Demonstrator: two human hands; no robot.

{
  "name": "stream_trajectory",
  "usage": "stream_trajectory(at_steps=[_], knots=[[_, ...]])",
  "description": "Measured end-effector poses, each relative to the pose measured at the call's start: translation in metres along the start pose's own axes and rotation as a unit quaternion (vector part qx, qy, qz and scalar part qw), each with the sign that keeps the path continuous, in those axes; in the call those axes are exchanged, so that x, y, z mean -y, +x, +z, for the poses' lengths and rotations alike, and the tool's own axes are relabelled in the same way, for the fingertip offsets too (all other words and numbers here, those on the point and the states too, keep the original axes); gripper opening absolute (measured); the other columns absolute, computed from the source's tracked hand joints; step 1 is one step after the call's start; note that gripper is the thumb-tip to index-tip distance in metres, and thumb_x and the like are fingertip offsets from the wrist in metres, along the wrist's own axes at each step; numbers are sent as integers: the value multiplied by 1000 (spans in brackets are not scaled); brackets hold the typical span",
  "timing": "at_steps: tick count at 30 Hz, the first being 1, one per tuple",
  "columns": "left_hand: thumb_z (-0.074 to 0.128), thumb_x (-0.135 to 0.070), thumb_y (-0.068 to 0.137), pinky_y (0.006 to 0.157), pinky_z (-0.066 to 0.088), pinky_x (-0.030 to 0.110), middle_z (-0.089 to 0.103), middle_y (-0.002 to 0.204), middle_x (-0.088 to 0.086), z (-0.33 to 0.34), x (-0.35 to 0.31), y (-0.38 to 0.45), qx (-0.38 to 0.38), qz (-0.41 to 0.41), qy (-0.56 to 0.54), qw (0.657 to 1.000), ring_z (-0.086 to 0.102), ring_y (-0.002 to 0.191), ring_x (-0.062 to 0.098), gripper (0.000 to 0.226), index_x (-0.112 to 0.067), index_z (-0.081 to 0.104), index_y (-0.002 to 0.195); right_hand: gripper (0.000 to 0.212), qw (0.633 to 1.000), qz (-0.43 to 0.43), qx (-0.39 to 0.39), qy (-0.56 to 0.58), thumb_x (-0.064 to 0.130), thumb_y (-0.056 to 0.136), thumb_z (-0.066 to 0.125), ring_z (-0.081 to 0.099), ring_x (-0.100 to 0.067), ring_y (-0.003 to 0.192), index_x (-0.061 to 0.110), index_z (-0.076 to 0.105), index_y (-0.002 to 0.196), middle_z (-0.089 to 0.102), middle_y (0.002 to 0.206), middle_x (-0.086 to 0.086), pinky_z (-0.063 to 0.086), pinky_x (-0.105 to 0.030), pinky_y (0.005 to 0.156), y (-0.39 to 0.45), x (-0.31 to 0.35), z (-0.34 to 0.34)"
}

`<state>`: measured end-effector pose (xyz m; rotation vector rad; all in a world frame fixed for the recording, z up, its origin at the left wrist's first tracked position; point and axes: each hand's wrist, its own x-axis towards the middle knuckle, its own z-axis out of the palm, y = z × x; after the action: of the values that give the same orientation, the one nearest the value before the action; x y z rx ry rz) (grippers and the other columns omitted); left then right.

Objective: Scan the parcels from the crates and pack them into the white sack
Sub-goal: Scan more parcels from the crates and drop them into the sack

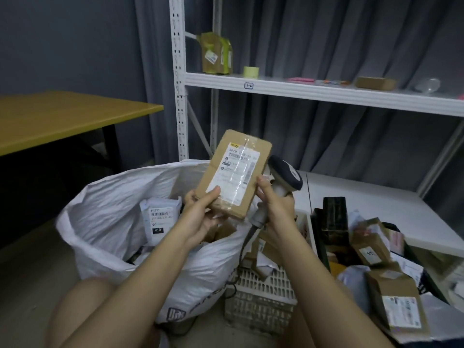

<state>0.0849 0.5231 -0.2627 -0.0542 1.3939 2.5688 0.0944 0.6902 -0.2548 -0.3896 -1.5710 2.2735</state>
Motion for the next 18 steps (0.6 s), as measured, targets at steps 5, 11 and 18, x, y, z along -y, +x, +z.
stream_trajectory(at_steps=[5,11,18], knots=[[73,-29,79,92,51,50,67,113,3,-9,4,1,22,-43,173,984,66,99,22,67,-21,37,134,50,998,-20,19,-59,19,74,83,71,-26,96,16,57,116,72,107,-6,57,-52,84,7,3,-4],[57,-32,93,75,47,27,72,98,-7,-9,-22,9,69,-37,293,953,64,95,12,20,-23,63,109,49,983,-44,96,-147,23,73,84,70,-24,100,15,61,116,75,104,-3,53,-57,90,15,2,-22],[69,-16,85,60,53,17,70,110,0,-19,-30,22,-22,52,291,955,67,91,9,36,-13,61,120,51,983,-14,52,-174,41,85,71,66,-19,100,21,52,128,65,102,6,51,-37,83,14,3,-21]])
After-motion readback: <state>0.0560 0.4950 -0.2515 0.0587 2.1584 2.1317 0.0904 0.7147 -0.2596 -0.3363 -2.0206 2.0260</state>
